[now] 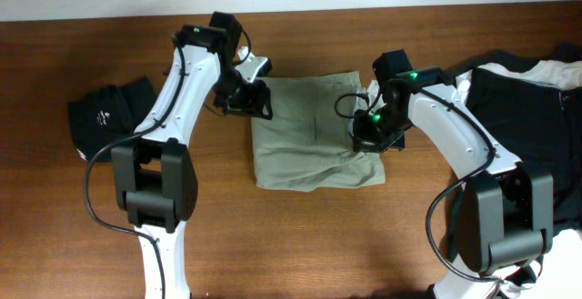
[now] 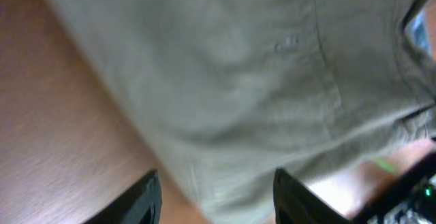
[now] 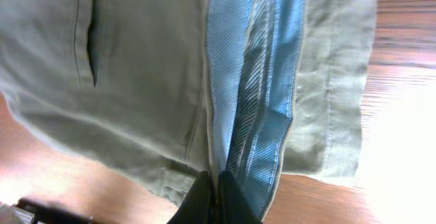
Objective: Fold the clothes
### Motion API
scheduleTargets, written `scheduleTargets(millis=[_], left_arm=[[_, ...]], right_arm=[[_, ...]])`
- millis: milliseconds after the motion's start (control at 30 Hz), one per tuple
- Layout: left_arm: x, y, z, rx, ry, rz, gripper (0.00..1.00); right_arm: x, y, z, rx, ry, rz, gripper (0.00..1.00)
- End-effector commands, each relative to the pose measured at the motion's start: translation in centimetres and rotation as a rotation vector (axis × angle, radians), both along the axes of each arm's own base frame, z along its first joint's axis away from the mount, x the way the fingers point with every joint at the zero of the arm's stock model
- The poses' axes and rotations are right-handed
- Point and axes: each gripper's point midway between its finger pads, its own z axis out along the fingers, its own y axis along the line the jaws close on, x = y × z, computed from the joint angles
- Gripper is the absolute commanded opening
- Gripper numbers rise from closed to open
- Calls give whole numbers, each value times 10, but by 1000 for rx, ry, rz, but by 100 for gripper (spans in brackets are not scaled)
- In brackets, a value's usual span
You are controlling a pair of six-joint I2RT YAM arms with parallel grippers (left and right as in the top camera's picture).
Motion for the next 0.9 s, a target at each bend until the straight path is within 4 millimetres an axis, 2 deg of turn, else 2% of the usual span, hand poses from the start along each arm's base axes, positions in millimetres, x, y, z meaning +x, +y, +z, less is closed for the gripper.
scheduleTargets(millis=[0, 67, 100, 133, 200, 233, 267, 300, 333, 367, 433, 467, 500, 567, 600, 633, 700, 733, 767, 800, 867], left_arm=[[-9, -17, -19, -100, 12, -60, 53], [-10, -17, -29, -101, 9, -59, 53], [-10, -17, -31, -101, 9, -59, 53], [-9, -18, -32, -102, 5, -60, 53], [-8, -18, -32, -103, -3, -62, 53], [-8, -19, -32, -103, -4, -63, 53], [-8, -19, -32, -103, -4, -66, 53], [-8, -19, -31, -104, -4, -67, 53], [-9, -21, -30, -114, 1, -67, 53], [-10, -22, -29, -126, 5, -67, 53], [-13, -29, -25, -175, 21, -68, 53], [-14, -35, -21, -214, 28, -70, 53], [-16, -41, -16, -262, 21, -98, 53], [-19, -50, -9, -326, 31, -105, 52], [-21, -52, -10, -316, 32, -115, 45], [-24, -55, -14, -301, 31, -133, 33], [-31, -58, -31, -225, 22, -168, 15], [-38, -58, -47, -164, 19, -191, 0], [-45, -56, -64, -103, 31, -187, 1], [-50, -50, -81, -41, 45, -161, 0], [-57, -25, -107, 97, 57, -125, 1]], right_arm=[[-5, -23, -18, -148, -11, -5, 4], [-12, -44, -45, -263, 21, -72, 4], [-21, -61, -61, -358, 49, -124, 4], [-27, -69, -70, -400, 68, -147, 4], [-36, -75, -90, -420, 97, -155, 4], [-35, -75, -91, -417, 89, -141, 9], [-32, -74, -86, -399, 78, -117, 18], [-27, -72, -76, -371, 61, -89, 31], [-20, -71, -59, -347, 37, -93, 38], [-14, -72, -43, -338, 13, -104, 40], [3, -72, 6, -307, -92, -136, 43], [12, -72, 21, -294, -148, -148, 43], [22, -68, 30, -268, -204, -150, 42], [39, -49, 28, -169, -262, -105, 33], [52, -42, 21, -136, -286, -103, 33], [64, -35, 14, -98, -305, -98, 31], [84, -25, -7, -54, -328, -94, 16], [94, -25, -23, -59, -332, -96, 11], [101, -26, -40, -68, -327, -99, 8], [108, -34, -66, -93, -309, -119, 4], [107, -60, -97, -142, -231, -232, 4]])
